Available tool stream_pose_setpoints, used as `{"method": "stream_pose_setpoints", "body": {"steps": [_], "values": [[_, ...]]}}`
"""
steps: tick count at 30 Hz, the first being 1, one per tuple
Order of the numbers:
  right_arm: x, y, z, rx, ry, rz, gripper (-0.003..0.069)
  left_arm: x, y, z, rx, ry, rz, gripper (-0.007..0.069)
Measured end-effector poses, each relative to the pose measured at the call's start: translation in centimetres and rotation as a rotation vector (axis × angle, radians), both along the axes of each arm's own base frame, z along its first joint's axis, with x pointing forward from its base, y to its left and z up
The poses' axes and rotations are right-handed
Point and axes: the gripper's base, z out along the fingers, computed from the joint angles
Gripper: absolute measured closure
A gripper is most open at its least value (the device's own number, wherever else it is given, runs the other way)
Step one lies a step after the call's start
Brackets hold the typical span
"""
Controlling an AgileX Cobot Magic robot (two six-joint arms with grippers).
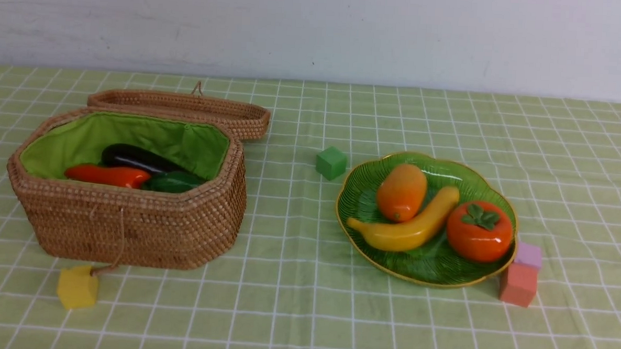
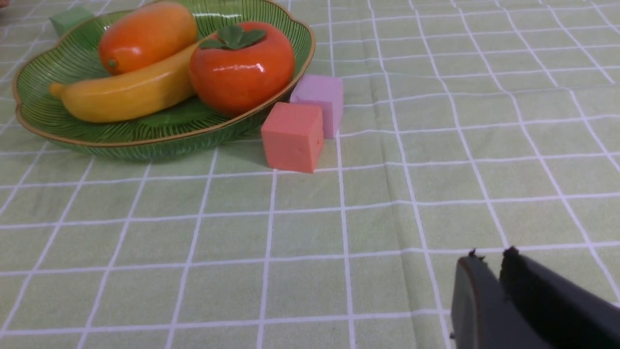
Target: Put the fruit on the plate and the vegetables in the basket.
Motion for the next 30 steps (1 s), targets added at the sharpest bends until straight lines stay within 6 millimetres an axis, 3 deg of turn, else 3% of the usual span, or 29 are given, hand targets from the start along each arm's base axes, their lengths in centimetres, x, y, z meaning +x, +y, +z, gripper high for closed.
{"method": "stream_pose_setpoints", "body": {"steps": [30], "values": [[0.0, 0.0, -0.02, 0.0, 0.001, 0.0, 0.0544, 0.0, 0.0, 0.0, -0.001, 0.0, 0.0, 0.0635]]}}
